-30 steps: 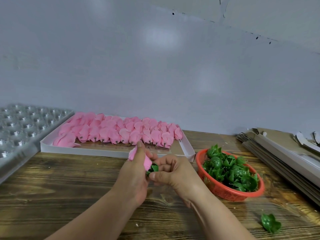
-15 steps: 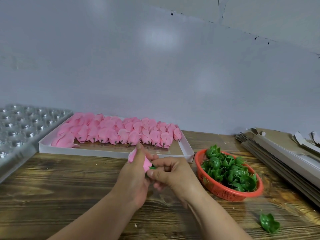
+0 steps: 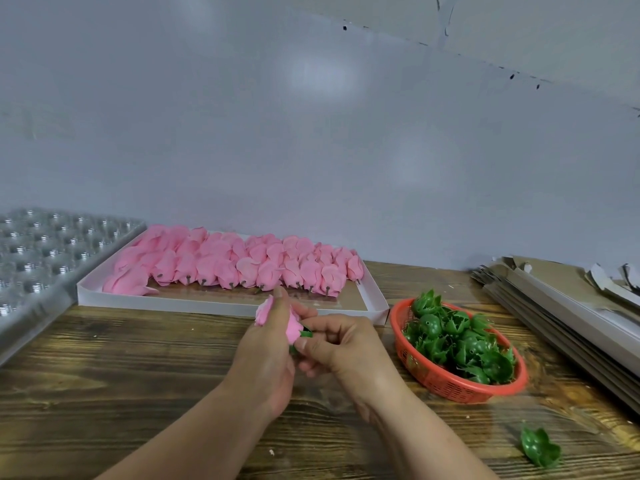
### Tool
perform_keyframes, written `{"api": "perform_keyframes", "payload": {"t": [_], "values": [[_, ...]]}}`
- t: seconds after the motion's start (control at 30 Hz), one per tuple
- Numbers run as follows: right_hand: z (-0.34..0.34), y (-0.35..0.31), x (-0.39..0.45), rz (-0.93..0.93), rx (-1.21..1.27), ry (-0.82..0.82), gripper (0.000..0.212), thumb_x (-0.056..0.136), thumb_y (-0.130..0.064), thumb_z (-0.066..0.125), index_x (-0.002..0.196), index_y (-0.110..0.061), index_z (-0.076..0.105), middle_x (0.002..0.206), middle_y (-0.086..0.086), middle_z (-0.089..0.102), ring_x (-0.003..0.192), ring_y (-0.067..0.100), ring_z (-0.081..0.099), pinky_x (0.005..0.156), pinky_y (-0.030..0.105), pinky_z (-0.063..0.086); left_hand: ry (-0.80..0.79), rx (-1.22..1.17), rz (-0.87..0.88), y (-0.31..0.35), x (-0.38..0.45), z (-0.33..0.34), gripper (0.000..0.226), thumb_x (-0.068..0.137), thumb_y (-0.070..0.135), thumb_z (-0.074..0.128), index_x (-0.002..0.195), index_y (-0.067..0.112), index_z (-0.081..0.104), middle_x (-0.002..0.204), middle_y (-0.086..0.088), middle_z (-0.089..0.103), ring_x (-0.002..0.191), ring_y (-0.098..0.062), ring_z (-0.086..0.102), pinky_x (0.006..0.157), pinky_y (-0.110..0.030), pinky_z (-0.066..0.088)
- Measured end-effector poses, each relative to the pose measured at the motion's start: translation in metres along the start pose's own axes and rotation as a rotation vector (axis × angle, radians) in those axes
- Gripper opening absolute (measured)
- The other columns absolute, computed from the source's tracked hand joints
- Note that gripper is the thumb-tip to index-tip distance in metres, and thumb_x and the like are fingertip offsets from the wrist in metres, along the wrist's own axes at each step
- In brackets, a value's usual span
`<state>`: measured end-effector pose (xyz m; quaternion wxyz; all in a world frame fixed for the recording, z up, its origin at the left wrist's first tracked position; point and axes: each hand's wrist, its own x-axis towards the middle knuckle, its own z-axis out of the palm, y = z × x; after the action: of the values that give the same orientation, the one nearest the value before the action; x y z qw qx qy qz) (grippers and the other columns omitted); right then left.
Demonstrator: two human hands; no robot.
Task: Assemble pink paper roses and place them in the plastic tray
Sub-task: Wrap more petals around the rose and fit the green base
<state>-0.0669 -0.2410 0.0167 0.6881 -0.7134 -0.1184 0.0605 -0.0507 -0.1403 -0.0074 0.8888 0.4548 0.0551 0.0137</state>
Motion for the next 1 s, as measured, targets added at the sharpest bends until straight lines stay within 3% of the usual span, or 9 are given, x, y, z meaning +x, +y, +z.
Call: {"api": "perform_keyframes", "payload": {"t": [0.13, 0.23, 0.3, 0.43, 0.53, 0.63, 0.77, 0.87, 1.0], "values": [[-0.0030, -0.0003, 0.0011, -0.006, -0.008, 0.003, 0.015, 0.084, 0.010, 0.060, 0.094, 0.003, 0.068, 0.068, 0.022, 0.058, 0.041, 0.006, 0.053, 0.045, 0.016, 0.047, -0.014, 0.021, 0.005, 0.0028, -0.0009, -0.0009, 0.042, 0.089, 0.048, 0.052, 0.077, 0.009, 0.062, 0.058, -0.007, 0.062, 0.046, -0.018, 0.057, 0.041, -0.028, 0.043], [-0.0019, -0.0013, 0.0014, 0.006, 0.024, 0.020, 0.015, 0.084, 0.010, 0.060, 0.095, 0.005, 0.068, 0.084, 0.034, 0.064, 0.043, 0.007, 0.055, 0.046, 0.017, 0.049, 0.004, 0.023, 0.030, 0.0009, -0.0009, -0.0006, 0.042, 0.092, 0.047, 0.051, 0.076, 0.010, 0.063, 0.061, -0.009, 0.064, 0.051, -0.020, 0.059, 0.049, -0.031, 0.045], [-0.0015, -0.0013, 0.0021, 0.020, 0.083, 0.037, 0.013, 0.083, 0.009, 0.061, 0.092, 0.004, 0.069, 0.091, 0.026, 0.069, 0.045, 0.009, 0.058, 0.047, 0.018, 0.051, 0.013, 0.004, 0.045, 0.0005, 0.0000, -0.0012, 0.044, 0.089, 0.050, 0.051, 0.078, 0.010, 0.063, 0.067, -0.011, 0.065, 0.058, -0.023, 0.061, 0.056, -0.034, 0.046], [-0.0026, -0.0007, 0.0034, 0.105, 0.244, 0.042, 0.016, 0.087, 0.003, 0.057, 0.078, -0.001, 0.069, 0.069, 0.016, 0.069, 0.050, 0.014, 0.064, 0.050, 0.020, 0.055, -0.018, -0.014, 0.041, 0.0039, 0.0005, -0.0023, 0.050, 0.075, 0.058, 0.050, 0.079, 0.010, 0.064, 0.075, -0.009, 0.065, 0.063, -0.021, 0.061, 0.053, -0.033, 0.047], [-0.0009, -0.0007, 0.0026, 0.172, 0.300, -0.011, 0.011, 0.087, -0.002, 0.059, 0.091, 0.002, 0.069, 0.075, 0.018, 0.070, 0.054, 0.017, 0.067, 0.052, 0.022, 0.057, -0.043, 0.009, 0.025, 0.0020, -0.0013, -0.0022, 0.054, 0.073, 0.059, 0.050, 0.081, 0.008, 0.066, 0.074, -0.009, 0.068, 0.062, -0.021, 0.066, 0.048, -0.032, 0.051], [0.0006, -0.0020, 0.0011, 0.118, 0.210, -0.043, 0.017, 0.084, 0.002, 0.062, 0.099, -0.001, 0.071, 0.079, 0.019, 0.070, 0.056, 0.016, 0.066, 0.053, 0.020, 0.056, -0.032, 0.027, 0.002, 0.0016, -0.0031, -0.0002, 0.060, 0.076, 0.060, 0.050, 0.090, 0.005, 0.066, 0.077, -0.013, 0.071, 0.067, -0.024, 0.070, 0.052, -0.033, 0.056], [0.0029, -0.0016, -0.0002, -0.008, 0.060, -0.020, 0.027, 0.083, 0.011, 0.059, 0.101, -0.007, 0.070, 0.070, 0.006, 0.070, 0.055, 0.015, 0.061, 0.058, 0.023, 0.055, 0.022, 0.030, 0.010, 0.0013, -0.0024, 0.0017, 0.048, 0.086, 0.054, 0.053, 0.093, 0.009, 0.067, 0.075, -0.010, 0.070, 0.062, -0.020, 0.068, 0.049, -0.031, 0.052], [0.0006, -0.0017, 0.0004, -0.024, 0.047, 0.019, 0.026, 0.082, 0.010, 0.062, 0.105, 0.000, 0.069, 0.077, 0.017, 0.070, 0.055, 0.015, 0.061, 0.055, 0.021, 0.055, 0.002, 0.044, 0.019, 0.0008, -0.0025, 0.0009, 0.045, 0.084, 0.053, 0.054, 0.092, 0.010, 0.066, 0.070, -0.008, 0.070, 0.059, -0.018, 0.068, 0.050, -0.029, 0.050], [-0.0008, -0.0048, -0.0007, -0.032, 0.044, 0.011, 0.021, 0.080, 0.009, 0.065, 0.089, -0.009, 0.072, 0.088, 0.017, 0.071, 0.051, 0.012, 0.060, 0.052, 0.020, 0.054, -0.027, 0.052, 0.029, 0.0008, -0.0027, 0.0002, 0.044, 0.085, 0.052, 0.053, 0.091, 0.010, 0.066, 0.069, -0.008, 0.069, 0.058, -0.018, 0.066, 0.049, -0.028, 0.050]]}}
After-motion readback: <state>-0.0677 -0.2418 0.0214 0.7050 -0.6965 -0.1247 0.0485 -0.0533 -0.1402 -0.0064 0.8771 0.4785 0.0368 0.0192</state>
